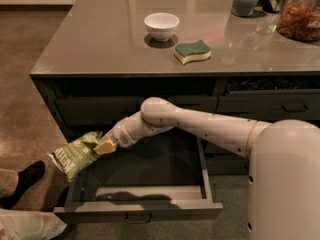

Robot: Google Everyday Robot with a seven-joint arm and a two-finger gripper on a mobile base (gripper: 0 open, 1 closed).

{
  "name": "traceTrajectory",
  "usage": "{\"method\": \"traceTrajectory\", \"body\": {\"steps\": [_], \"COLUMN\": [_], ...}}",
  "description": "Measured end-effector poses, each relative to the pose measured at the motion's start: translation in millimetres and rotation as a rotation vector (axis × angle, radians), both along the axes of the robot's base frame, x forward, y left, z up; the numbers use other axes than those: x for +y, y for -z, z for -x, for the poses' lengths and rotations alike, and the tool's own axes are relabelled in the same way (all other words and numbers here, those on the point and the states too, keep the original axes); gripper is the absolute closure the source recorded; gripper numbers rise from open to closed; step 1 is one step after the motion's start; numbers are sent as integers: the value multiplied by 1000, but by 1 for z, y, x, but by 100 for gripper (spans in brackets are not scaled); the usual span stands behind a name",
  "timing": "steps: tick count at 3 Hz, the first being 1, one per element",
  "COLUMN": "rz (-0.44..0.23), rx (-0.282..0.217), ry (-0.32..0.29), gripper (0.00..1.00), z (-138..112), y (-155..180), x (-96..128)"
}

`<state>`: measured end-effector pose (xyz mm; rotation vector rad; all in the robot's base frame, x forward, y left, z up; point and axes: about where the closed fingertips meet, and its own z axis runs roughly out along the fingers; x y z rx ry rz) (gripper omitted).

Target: Place green jalapeno chip bag into middle drawer

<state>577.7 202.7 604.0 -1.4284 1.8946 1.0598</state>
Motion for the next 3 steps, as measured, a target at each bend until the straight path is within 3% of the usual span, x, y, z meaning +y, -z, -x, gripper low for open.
{"method": "traceTrajectory", "body": {"steps": [1,3], "rz": [24,119], "rx": [69,175], "ry": [55,247], "gripper": [100,100], "z": [6,-7], "y": [48,155], "x": [-24,-55]}}
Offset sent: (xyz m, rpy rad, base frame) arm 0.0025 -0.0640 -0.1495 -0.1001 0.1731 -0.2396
